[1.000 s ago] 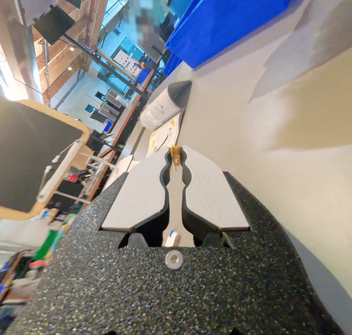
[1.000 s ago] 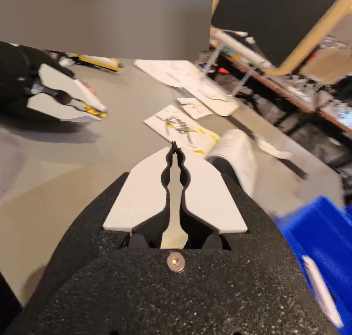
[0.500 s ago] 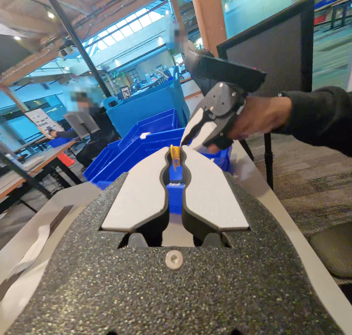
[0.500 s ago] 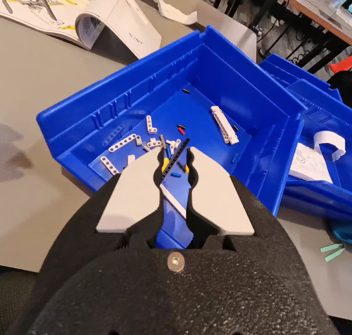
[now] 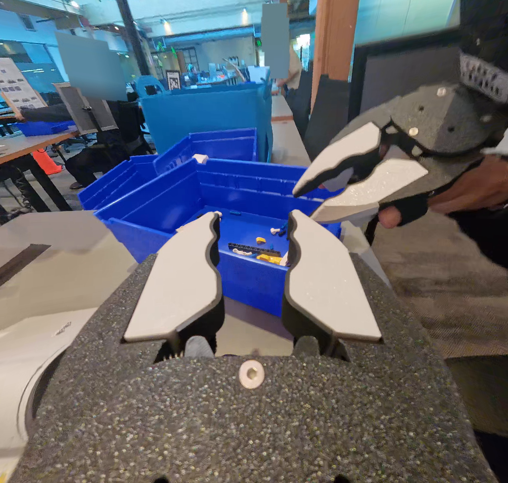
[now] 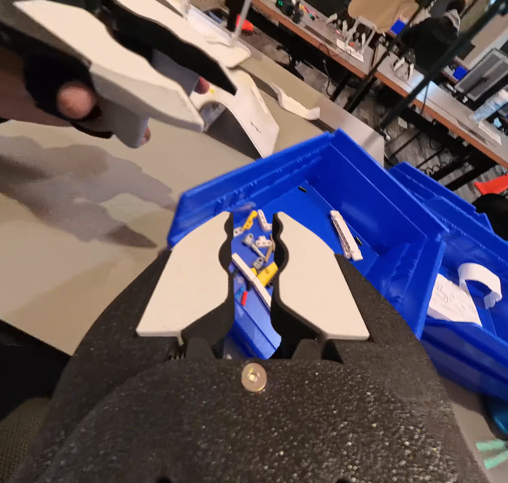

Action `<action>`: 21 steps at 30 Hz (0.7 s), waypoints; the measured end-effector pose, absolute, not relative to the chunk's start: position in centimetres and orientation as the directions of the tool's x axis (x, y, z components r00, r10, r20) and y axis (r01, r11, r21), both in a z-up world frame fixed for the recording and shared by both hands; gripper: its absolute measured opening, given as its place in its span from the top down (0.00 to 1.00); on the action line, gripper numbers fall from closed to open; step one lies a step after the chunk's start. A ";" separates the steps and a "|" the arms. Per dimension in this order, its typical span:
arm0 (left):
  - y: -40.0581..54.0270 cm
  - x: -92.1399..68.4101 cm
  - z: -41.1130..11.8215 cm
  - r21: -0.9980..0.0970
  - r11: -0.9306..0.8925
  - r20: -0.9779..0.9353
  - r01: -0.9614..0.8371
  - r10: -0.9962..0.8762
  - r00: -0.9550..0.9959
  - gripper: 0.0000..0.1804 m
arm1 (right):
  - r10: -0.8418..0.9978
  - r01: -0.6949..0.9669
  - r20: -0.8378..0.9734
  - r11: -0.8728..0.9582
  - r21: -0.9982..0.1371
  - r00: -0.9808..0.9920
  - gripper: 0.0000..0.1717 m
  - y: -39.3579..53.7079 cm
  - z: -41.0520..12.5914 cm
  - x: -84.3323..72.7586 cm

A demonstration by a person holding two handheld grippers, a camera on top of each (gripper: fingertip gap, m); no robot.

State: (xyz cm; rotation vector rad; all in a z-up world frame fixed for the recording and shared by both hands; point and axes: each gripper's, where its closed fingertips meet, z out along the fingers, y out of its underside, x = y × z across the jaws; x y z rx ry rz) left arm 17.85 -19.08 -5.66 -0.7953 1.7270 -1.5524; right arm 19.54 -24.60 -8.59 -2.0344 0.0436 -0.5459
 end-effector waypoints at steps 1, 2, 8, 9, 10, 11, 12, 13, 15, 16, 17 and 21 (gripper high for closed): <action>-18.2 17.1 -4.9 -0.999 0.042 -0.036 0.003 -0.811 -0.584 0.72 | -0.236 0.210 0.362 -0.493 -0.844 0.902 0.85 -24.1 -8.1 18.6; -17.1 16.2 -4.1 -0.999 -0.030 0.019 0.010 -0.814 -0.581 0.72 | -0.217 0.228 0.364 -0.474 -0.850 0.906 0.85 -23.4 -7.5 17.6; -10.3 9.1 -1.3 -0.900 -0.432 0.327 0.058 -0.757 -0.565 0.75 | -0.006 0.350 0.373 -0.329 -0.877 0.928 0.86 -16.5 -6.6 7.8; -9.4 7.8 -1.2 -0.872 -0.485 0.369 0.067 -0.741 -0.561 0.75 | 0.061 0.367 0.366 -0.302 -0.880 0.929 0.86 -15.0 -7.2 5.7; -8.5 6.7 -1.0 -0.845 -0.528 0.400 0.081 -0.727 -0.558 0.73 | 0.140 0.376 0.350 -0.270 -0.887 0.926 0.84 -13.5 -8.0 3.5; -7.6 5.6 -1.0 -0.823 -0.560 0.425 0.096 -0.719 -0.550 0.72 | 0.220 0.375 0.326 -0.238 -0.896 0.919 0.84 -12.1 -8.8 1.3; -6.9 4.7 -0.9 -0.801 -0.588 0.449 0.109 -0.712 -0.540 0.70 | 0.290 0.367 0.300 -0.211 -0.906 0.909 0.82 -10.8 -9.7 -0.6; -6.2 3.9 -0.9 -0.778 -0.617 0.474 0.117 -0.700 -0.534 0.67 | 0.351 0.359 0.277 -0.192 -0.914 0.894 0.81 -9.7 -10.4 -2.2; -5.4 2.3 -0.7 -0.739 -0.662 0.505 0.128 -0.669 -0.546 0.65 | 0.448 0.353 0.251 -0.160 -0.922 0.858 0.79 -7.9 -11.5 -4.9; -5.2 1.6 -0.5 -0.724 -0.679 0.511 0.126 -0.650 -0.563 0.65 | 0.485 0.351 0.245 -0.140 -0.926 0.839 0.79 -7.3 -11.7 -6.0; -4.9 1.0 -0.4 -0.709 -0.693 0.518 0.130 -0.637 -0.571 0.64 | 0.519 0.349 0.240 -0.122 -0.929 0.821 0.79 -6.8 -11.8 -6.9; -3.8 -0.6 0.3 -0.661 -0.734 0.528 0.160 -0.605 -0.596 0.61 | 0.576 0.370 0.247 -0.104 -0.923 0.779 0.78 -4.9 -12.6 -9.2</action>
